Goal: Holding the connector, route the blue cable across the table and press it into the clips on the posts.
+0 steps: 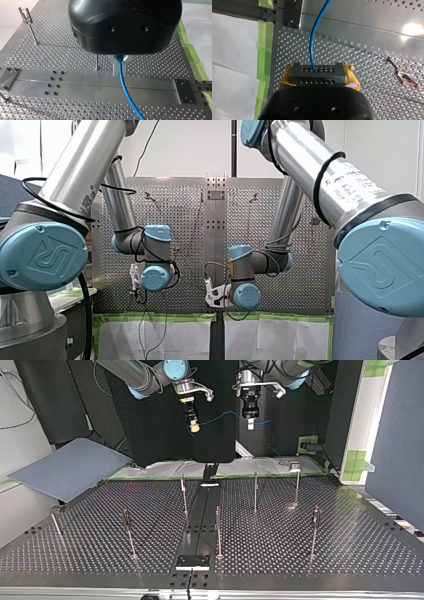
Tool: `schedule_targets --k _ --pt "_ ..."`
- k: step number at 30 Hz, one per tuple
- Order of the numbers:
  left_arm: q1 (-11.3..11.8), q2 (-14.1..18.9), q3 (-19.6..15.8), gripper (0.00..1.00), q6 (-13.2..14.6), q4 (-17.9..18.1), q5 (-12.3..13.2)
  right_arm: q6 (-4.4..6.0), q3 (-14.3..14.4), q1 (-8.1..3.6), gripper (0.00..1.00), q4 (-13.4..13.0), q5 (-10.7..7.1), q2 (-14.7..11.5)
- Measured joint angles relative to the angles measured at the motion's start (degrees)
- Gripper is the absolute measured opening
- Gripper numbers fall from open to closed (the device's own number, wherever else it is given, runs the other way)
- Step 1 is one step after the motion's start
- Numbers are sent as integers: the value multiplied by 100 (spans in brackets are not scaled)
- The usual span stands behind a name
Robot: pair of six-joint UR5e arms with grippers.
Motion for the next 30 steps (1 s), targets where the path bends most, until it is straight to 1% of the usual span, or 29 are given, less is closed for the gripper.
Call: schedule_targets --k 6,9,12,18,24,26,28,30 --pt "217 219 3 0 -9 -220 168 0 0 0 0 0 0 16" --pt "351 356 4 0 -10 -355 193 0 0 0 0 0 0 16" --pt "425 502 4 0 -10 -501 199 0 0 0 0 0 0 17" --pt "454 716 4 0 -10 -807 202 0 0 0 0 0 0 17" --pt "456 745 4 0 -10 -1129 202 0 0 0 0 0 0 17" --pt "450 733 -8 0 1 -1153 207 0 -7 -6 0 7 -4 12" --pt "430 685 -47 0 52 -1121 211 10 -56 -54 0 56 -16 -37" --pt "403 603 -73 0 134 -1055 214 59 -134 -101 0 134 -29 -117"
